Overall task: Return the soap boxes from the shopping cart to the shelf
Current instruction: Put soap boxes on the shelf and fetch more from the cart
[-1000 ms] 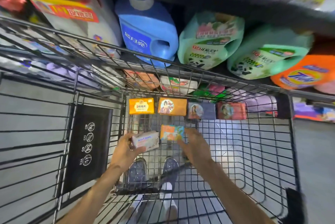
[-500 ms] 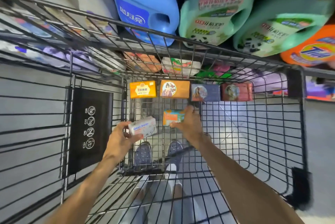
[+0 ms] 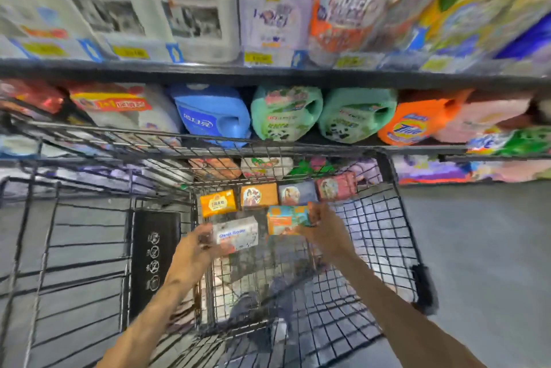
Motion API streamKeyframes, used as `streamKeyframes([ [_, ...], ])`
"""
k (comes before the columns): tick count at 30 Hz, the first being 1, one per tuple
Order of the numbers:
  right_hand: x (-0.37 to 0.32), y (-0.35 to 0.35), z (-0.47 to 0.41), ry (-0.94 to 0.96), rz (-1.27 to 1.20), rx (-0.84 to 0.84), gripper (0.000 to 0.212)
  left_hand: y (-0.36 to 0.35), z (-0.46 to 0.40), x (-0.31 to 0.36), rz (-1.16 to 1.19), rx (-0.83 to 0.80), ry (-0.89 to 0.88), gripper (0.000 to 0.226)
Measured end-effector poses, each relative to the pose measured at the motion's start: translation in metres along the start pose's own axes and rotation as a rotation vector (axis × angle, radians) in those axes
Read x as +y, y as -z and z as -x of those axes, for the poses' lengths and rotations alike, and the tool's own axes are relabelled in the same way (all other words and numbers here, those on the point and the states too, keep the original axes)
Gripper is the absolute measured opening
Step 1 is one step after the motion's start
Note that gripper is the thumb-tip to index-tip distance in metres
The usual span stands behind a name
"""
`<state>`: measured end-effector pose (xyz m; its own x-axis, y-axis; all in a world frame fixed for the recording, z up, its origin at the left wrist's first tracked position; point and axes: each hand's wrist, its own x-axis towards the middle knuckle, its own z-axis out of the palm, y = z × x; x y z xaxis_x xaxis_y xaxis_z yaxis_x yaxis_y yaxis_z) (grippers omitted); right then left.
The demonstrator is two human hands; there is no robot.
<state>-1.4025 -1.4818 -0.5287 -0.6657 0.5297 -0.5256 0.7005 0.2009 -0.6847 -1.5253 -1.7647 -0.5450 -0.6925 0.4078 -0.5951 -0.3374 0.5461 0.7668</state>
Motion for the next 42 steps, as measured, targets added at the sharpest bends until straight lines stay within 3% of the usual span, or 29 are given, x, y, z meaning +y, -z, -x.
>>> streamKeyframes([
  [8,-0.088,0.146,0.153,0.108,-0.385,0.200,0.038,-0.007,0.065,0.189,-0.009,-0.157,-0.320,0.042],
  [18,-0.080,0.328,0.311,0.188,-0.508,0.672,0.044,-0.128,0.168,0.414,-0.184,-0.439,-0.697,0.040],
  [30,0.047,0.539,0.460,0.254,-0.550,1.082,0.045,-0.398,0.303,0.535,-0.189,-0.788,-0.910,0.037],
  [42,0.195,0.724,0.536,0.219,-0.550,1.276,0.044,-0.644,0.385,0.599,-0.269,-0.913,-1.061,0.037],
])
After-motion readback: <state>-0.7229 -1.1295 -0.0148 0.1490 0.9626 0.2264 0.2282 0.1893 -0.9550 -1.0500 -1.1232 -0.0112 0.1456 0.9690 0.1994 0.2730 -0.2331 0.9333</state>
